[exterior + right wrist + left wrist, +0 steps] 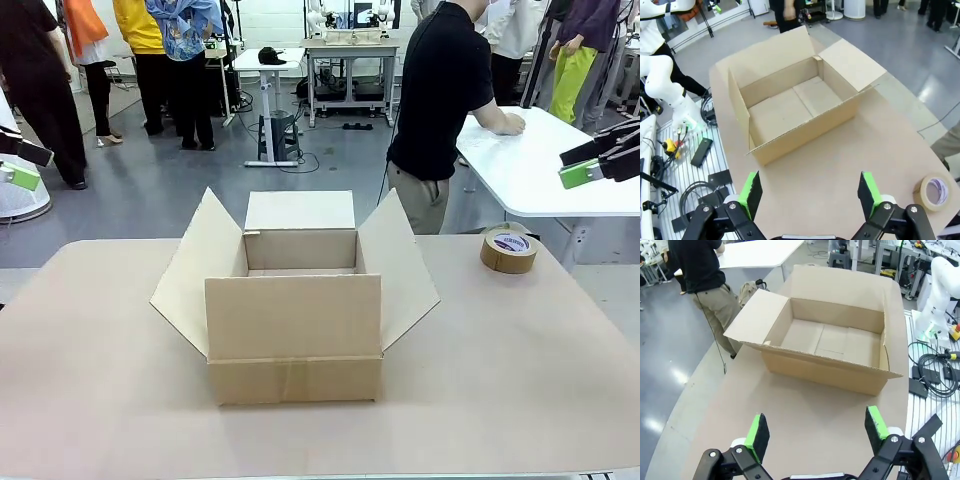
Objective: Wrap the clocks to prevent damage.
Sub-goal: Open the side flaps of the Package Box.
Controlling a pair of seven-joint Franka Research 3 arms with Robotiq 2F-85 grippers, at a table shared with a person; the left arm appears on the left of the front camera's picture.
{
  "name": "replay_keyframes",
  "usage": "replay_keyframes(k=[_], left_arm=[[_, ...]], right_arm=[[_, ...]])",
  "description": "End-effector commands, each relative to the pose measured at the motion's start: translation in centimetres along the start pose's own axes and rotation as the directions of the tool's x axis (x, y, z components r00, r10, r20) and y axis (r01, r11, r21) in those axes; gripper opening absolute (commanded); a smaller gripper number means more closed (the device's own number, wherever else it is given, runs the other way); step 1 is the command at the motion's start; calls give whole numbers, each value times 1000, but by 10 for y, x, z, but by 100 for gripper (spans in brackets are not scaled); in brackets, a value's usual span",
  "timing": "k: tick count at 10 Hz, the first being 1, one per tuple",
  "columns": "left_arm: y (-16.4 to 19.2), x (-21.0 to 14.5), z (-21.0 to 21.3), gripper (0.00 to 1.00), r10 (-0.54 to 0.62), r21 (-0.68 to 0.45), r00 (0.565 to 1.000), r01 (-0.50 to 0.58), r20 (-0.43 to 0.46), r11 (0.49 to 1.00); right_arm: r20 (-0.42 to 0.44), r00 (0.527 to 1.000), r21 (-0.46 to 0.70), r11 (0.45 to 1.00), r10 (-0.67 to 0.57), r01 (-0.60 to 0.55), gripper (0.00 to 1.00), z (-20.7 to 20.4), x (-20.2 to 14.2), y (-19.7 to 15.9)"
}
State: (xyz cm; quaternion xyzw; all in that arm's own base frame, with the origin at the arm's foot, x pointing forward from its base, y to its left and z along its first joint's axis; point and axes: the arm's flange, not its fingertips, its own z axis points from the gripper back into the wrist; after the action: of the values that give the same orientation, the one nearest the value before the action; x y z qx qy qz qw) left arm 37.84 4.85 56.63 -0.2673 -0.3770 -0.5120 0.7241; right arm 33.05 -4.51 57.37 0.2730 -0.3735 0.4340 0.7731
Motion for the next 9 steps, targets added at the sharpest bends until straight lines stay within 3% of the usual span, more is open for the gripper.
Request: replay_keyframes(k=[1,9], left_arm=[[2,0,1,100,-24,-3,999,24,21,1000],[2,0,1,100,-24,-3,999,24,21,1000]], right_arm=[[13,1000,13,1000,16,-16,100,-2,0,-4],[13,1000,13,1000,16,-16,100,-2,0,-4]])
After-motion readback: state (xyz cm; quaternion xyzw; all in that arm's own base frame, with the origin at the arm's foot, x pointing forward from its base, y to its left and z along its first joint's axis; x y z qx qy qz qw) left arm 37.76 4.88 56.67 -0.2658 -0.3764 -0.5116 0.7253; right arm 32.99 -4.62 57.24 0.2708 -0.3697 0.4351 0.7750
